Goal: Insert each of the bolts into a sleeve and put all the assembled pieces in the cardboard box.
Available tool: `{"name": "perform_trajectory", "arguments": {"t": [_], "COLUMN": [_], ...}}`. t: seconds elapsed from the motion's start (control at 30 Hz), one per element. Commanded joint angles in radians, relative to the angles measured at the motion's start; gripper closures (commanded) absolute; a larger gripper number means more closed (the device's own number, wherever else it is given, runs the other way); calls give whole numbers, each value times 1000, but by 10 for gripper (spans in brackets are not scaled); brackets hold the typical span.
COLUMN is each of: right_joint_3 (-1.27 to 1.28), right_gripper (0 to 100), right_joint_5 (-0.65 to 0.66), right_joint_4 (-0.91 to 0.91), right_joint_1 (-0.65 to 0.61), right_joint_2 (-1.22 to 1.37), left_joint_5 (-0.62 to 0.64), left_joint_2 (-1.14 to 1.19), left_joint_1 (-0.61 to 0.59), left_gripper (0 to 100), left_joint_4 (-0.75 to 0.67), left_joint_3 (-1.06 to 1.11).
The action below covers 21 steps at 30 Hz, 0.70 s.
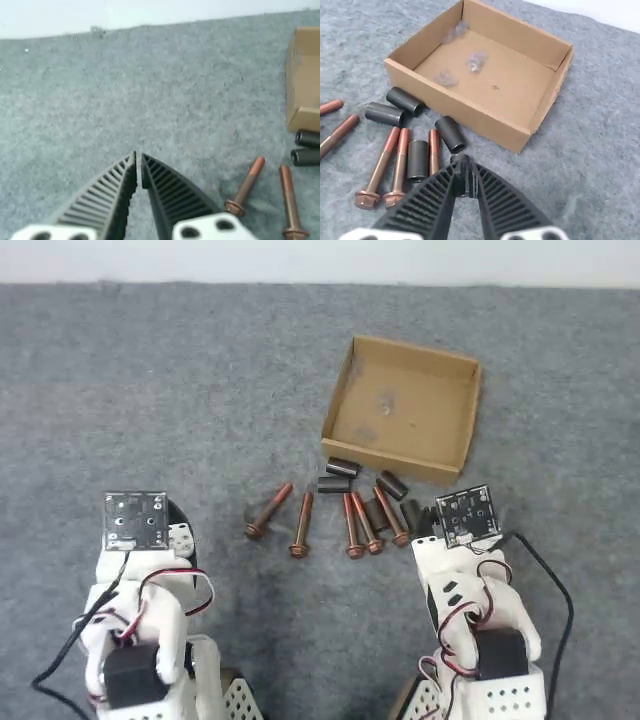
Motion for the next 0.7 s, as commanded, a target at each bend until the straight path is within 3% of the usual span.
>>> {"name": "perform_trajectory", "arguments": {"t": [0.0, 0.37, 0.67], "right_joint_3": [-61, -167, -278], "right_gripper": [991, 990, 990], "right_joint_5": [35, 44, 44], "right_joint_4": [1, 8, -48], "right_joint_1": [-7, 1, 4], "right_joint_2": [-4, 2, 363], "left_joint_5": [-6, 0, 2], "left_joint_2": [81, 674, 962], "left_joint_1": [-2, -2, 80], "left_gripper": [991, 991, 991], "left_joint_4": [2, 9, 3], "left_joint_3": [-91, -499, -510]}}
